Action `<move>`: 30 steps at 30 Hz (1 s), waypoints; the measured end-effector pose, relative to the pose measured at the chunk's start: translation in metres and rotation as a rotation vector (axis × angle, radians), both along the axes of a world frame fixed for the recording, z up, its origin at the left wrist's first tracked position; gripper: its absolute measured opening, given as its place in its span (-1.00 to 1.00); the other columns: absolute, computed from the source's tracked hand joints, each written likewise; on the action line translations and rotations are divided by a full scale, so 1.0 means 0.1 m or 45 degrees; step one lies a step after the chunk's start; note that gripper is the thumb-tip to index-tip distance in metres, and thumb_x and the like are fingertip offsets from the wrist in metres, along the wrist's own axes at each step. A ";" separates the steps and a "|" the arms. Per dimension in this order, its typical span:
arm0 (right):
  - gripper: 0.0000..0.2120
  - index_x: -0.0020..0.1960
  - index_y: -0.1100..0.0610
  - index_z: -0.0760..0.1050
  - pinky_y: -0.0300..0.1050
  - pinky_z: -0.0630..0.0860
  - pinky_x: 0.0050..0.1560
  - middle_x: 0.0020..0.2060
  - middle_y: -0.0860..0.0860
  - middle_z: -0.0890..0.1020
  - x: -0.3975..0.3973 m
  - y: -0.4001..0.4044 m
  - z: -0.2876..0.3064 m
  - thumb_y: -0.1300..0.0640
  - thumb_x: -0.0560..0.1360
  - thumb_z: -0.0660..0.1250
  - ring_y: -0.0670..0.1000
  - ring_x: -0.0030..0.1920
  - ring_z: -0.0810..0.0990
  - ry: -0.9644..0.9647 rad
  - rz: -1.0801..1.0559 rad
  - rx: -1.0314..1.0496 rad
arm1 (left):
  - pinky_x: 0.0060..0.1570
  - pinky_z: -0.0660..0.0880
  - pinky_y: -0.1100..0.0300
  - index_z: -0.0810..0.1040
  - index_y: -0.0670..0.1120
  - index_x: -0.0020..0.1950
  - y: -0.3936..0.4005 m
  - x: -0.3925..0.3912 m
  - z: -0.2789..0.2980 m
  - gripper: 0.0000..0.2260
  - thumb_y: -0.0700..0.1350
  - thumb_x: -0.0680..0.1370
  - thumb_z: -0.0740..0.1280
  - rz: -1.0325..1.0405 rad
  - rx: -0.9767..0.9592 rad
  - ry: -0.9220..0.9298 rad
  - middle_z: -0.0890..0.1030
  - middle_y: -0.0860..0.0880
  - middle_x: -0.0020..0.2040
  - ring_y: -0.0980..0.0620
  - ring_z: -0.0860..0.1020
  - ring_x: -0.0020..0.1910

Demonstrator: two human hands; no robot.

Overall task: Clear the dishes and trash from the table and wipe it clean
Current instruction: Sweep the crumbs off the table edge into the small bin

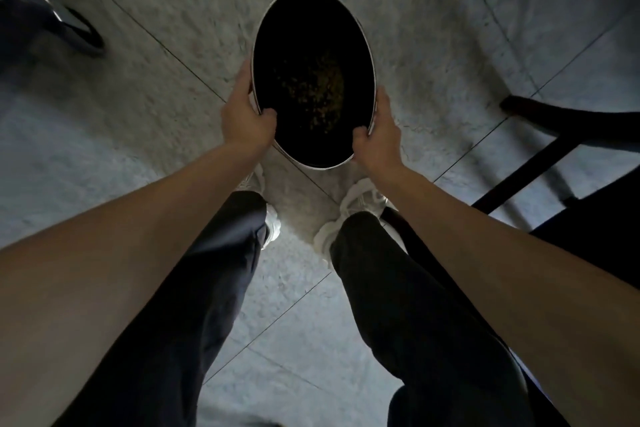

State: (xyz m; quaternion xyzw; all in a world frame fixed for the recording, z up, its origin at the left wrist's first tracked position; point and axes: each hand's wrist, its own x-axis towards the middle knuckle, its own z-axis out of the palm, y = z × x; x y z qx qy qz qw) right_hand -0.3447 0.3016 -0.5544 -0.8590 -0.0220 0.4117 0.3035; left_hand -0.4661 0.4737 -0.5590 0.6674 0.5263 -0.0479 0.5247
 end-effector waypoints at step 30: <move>-0.40 0.60 0.03 0.25 0.00 0.59 0.11 0.34 0.13 0.56 0.22 -0.32 4.91 0.28 0.59 0.22 0.15 0.21 0.60 0.024 -0.114 -0.021 | -0.04 0.66 -0.24 0.14 0.27 0.59 -0.09 0.33 4.66 -0.21 -0.32 0.52 0.34 -0.093 -0.208 -0.009 0.45 0.05 0.45 -0.12 0.58 0.24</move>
